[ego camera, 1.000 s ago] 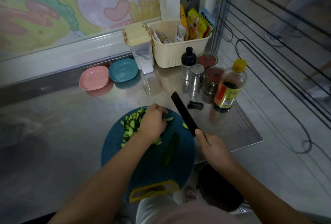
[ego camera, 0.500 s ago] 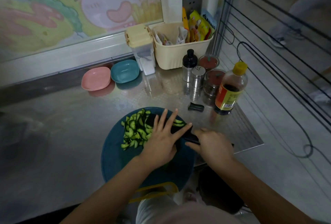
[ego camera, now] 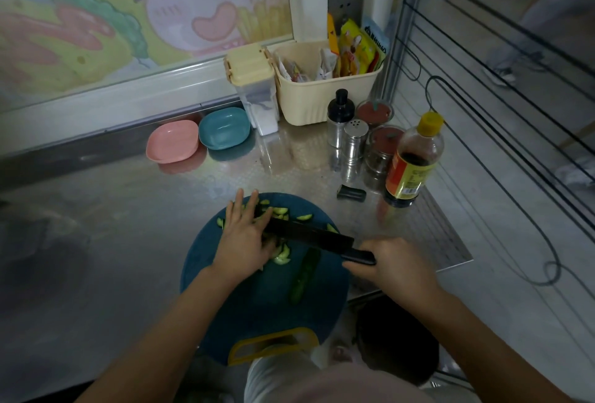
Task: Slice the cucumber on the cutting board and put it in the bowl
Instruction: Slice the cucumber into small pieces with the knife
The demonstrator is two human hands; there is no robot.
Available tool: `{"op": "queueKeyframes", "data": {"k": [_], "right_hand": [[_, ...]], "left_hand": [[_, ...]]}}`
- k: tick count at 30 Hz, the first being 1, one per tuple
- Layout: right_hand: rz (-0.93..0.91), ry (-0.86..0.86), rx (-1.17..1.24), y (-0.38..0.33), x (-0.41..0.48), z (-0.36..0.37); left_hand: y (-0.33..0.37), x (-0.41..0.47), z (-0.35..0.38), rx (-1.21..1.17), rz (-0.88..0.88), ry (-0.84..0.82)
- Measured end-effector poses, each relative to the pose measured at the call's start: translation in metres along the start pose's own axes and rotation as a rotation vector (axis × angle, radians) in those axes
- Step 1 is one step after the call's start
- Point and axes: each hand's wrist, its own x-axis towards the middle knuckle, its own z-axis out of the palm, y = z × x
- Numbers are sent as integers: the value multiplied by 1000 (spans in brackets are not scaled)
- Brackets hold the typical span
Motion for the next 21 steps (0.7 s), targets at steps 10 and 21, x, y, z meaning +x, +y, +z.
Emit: {"op": "queueKeyframes", "data": {"k": [10, 21], "right_hand": [[309, 173, 614, 17, -1, -1], [368, 202, 648, 15, -3, 14]], "left_hand": [[46, 18, 0, -364, -13, 162], [84, 50, 36, -301, 329, -77]]}}
